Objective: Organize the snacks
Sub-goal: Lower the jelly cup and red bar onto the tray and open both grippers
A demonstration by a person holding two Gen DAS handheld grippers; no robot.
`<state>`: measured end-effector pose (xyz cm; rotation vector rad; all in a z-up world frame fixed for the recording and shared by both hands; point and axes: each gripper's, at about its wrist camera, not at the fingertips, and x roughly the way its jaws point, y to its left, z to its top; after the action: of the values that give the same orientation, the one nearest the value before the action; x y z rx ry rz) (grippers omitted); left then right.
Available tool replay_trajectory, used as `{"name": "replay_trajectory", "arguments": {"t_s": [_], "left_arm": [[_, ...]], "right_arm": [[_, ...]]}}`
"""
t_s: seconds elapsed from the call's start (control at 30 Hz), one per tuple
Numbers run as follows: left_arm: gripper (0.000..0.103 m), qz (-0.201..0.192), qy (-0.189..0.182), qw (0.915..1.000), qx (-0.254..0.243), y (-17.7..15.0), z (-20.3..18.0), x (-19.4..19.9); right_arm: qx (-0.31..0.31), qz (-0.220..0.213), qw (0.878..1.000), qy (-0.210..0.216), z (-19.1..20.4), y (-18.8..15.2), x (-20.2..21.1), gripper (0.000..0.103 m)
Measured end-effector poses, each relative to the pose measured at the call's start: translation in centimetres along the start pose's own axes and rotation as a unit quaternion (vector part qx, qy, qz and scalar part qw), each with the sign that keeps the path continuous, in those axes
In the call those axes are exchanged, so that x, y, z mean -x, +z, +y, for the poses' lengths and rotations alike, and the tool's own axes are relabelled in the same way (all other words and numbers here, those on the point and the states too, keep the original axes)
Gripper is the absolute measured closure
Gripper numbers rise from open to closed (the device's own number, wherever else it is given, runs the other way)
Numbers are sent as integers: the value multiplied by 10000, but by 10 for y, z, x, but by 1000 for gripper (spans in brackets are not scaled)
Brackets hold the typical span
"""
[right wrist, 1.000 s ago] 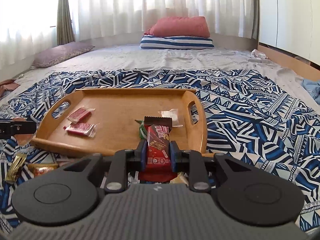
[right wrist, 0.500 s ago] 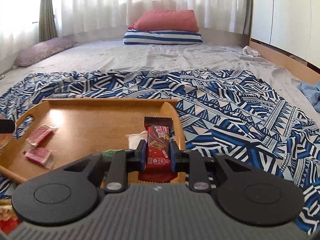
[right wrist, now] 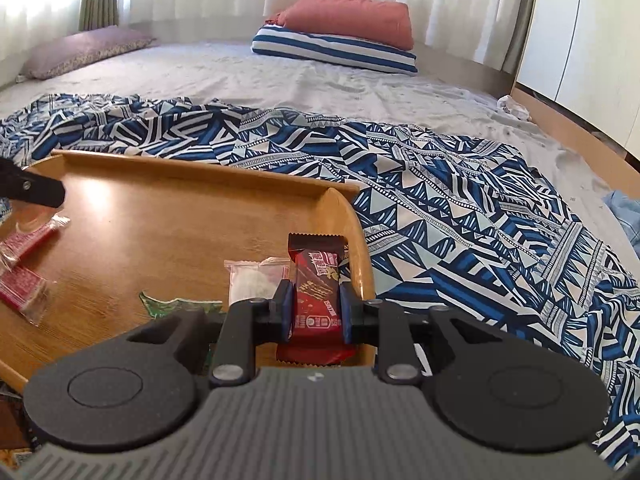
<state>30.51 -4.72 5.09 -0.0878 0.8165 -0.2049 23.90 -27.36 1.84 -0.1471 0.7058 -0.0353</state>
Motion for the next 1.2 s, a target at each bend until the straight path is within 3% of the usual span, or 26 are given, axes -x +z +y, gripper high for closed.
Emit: {"name": "replay_trajectory", "arguments": {"t_s": [0.23,0.67,0.9,1.07,1.2], "left_arm": [[66,198,112,9997,-31,-2,-3,-24],[66,349,229,9989,-232,-16,-11,-28],[66,348,280,9987,-264,-17,-9,-28],[66,332,336,9983,-335,-18,-10,-28],[66,300,361,9983,-338,-18,-11,-24]], "right_arm": [[77,58,9999,135,5,-3,-8,75],[-257,96,9974,663,8,-7,-3,74],[-372,151,9970,657,7,-8,-5,73],[-436,141,9964,712,4,-10,-3,64],[-485,100,9962,717,4,-10,0,62]]}}
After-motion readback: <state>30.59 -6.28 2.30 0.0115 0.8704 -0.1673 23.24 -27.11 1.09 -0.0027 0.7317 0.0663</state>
